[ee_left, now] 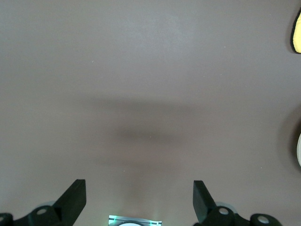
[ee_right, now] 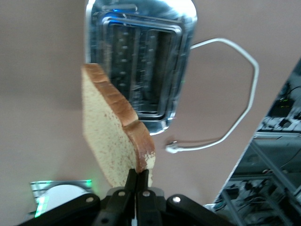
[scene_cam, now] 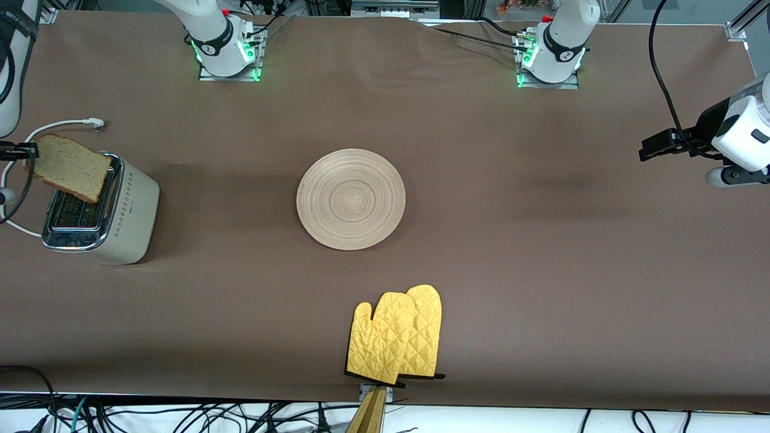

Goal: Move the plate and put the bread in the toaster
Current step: 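Lower the bread slice into the toaster slot with the right gripper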

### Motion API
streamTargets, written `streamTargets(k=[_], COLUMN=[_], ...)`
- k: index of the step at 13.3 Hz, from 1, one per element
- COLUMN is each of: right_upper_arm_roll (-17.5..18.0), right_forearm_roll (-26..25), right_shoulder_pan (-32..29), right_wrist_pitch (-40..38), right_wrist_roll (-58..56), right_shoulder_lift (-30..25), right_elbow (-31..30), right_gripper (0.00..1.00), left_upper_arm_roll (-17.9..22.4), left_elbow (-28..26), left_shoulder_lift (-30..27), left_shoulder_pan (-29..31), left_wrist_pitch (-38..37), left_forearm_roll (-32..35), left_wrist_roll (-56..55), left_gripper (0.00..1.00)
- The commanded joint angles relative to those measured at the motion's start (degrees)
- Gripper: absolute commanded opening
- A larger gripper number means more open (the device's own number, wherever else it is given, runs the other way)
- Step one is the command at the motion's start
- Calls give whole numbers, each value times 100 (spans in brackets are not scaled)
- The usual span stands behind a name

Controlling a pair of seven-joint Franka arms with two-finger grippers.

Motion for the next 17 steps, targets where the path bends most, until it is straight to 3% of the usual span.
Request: streamTargets(k=[1, 17], right_upper_arm_roll=[-3, 32], right_forearm_roll=[-125, -20], right_shoulder_pan=[-323, -605], right_wrist_pitch=[464, 1204], right_wrist_roll=[-517, -483], right_shoulder_lift=[194, 888], right_elbow=[83, 83], right_gripper=[0, 0], left_upper_arm_roll=[-2, -2], left_elbow=[127, 136], left_shoulder_lift=[64, 90], left_shoulder_pan=[1, 1], left_wrist_pitch=[-99, -99], left_forearm_roll=[-51, -52], left_wrist_roll=[-53, -44], left_gripper=[100, 100])
